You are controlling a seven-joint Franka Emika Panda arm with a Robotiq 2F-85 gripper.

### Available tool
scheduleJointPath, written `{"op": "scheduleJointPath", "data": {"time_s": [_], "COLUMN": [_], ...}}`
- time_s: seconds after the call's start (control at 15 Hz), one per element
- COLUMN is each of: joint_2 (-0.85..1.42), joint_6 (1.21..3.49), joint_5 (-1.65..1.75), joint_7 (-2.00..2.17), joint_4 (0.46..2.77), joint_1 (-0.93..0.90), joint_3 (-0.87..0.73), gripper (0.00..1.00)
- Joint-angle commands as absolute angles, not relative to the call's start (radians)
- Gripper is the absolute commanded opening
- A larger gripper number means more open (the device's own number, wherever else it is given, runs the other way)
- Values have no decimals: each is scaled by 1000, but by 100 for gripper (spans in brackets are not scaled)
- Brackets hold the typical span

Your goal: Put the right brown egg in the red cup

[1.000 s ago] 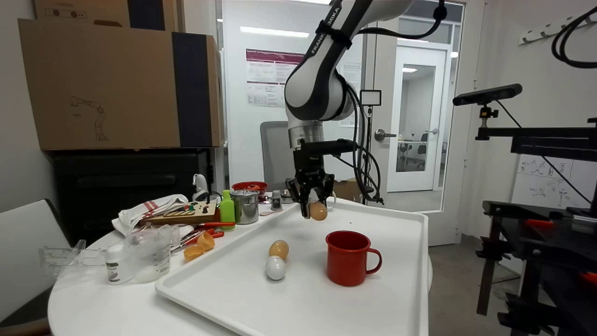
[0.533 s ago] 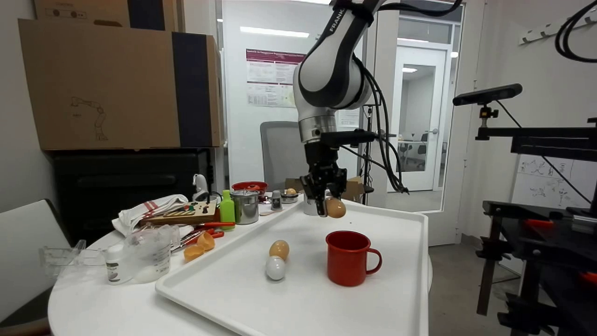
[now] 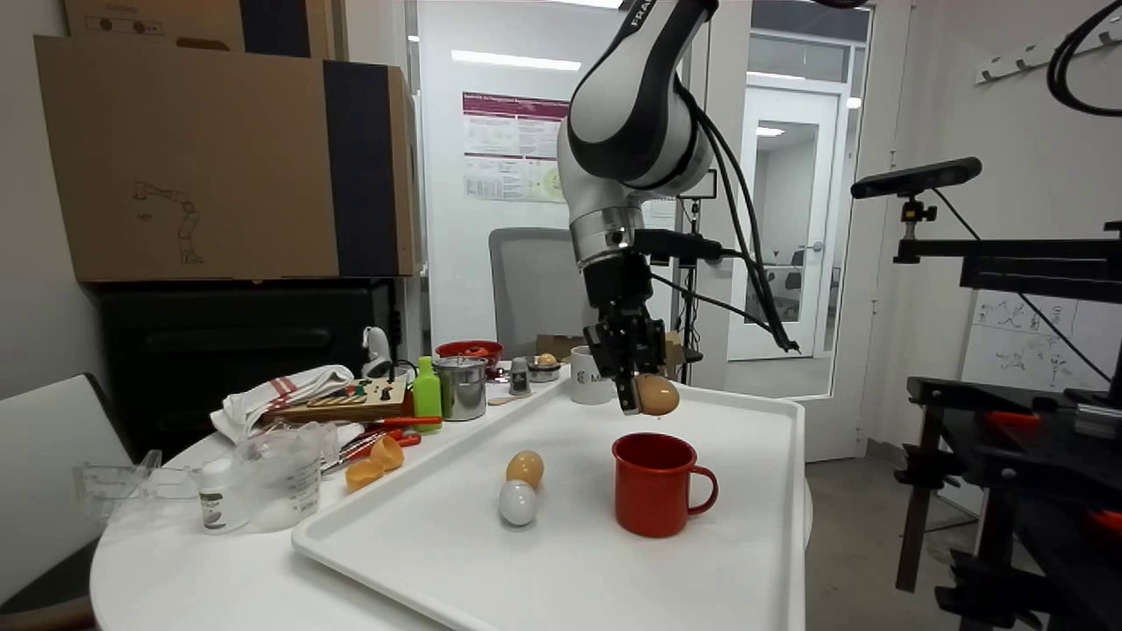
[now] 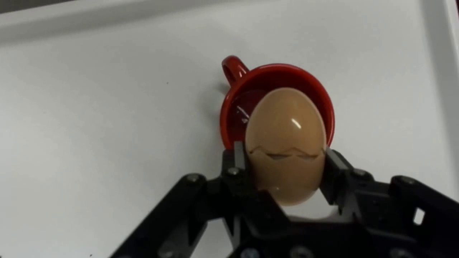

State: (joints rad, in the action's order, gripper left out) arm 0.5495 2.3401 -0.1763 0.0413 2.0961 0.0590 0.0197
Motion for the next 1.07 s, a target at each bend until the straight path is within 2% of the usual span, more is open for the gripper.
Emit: {"op": "scheduleJointPath", "data": {"time_s": [0.0,0.2,0.27,0.4,0.6,1.0], "joint_2": [541,554,556,559,557,571], "joint_6": [2253,2188,2174,2153,2135,2210], "joint_5": [-235,-254,-257,-261,-260,-219], "joint_7": [-64,-103,-107,-117,-118,-29], "joint_4": [2098,2083,2080,2077,2074,2057], "joint_1": [105,117,119,121,122,87], "joint_3": [62,68,66,63,58,14], "gripper": [22,22,72,77,98,100]}}
